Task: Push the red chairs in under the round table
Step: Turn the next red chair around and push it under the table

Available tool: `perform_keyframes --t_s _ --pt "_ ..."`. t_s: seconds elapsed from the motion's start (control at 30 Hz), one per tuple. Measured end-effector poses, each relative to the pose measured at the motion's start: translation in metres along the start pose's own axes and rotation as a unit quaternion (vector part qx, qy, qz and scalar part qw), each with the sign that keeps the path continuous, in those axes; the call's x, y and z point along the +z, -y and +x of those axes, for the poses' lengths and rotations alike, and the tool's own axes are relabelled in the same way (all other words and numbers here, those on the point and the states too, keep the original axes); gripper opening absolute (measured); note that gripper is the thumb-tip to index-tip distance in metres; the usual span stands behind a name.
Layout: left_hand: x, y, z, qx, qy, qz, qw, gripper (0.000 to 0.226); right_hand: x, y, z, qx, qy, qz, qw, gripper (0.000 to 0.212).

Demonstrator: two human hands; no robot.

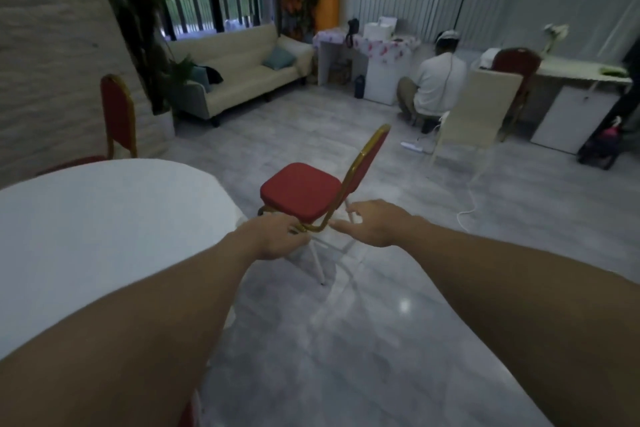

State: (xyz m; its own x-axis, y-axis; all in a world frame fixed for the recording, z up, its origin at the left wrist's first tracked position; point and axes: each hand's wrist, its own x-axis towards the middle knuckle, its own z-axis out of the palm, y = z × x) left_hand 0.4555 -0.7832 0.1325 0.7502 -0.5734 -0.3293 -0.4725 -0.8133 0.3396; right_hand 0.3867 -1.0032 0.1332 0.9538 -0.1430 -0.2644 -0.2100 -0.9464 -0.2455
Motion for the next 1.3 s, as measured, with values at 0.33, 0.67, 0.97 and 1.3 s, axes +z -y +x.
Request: perform_keyframes --t_s 0.33,0.67,0.97,1.3 --pt "-0.041 -0.076 0.173 0.017 -0.004 0.054 0.998 0.080 -0.065 -0.111 0.096 0.045 -0.016 0.034 0.998 0.092" --pt "-0.049 -0.158 0.338 -0.001 -0.012 0.002 1.000 0.095 -0.123 -0.271 0.208 0.038 -0.006 0.022 0.999 0.105" --pt "-0.069 -0.201 0.452 -0.034 -0.021 -0.010 0.999 0.051 -0.171 -0.351 0.313 -0.008 -0.004 0.004 1.000 0.102" --pt "-0.097 -0.191 0.602 -0.094 -0.027 -0.048 0.994 0.108 -0.202 -0.407 0.476 -0.055 0.034 -0.015 0.998 0.108"
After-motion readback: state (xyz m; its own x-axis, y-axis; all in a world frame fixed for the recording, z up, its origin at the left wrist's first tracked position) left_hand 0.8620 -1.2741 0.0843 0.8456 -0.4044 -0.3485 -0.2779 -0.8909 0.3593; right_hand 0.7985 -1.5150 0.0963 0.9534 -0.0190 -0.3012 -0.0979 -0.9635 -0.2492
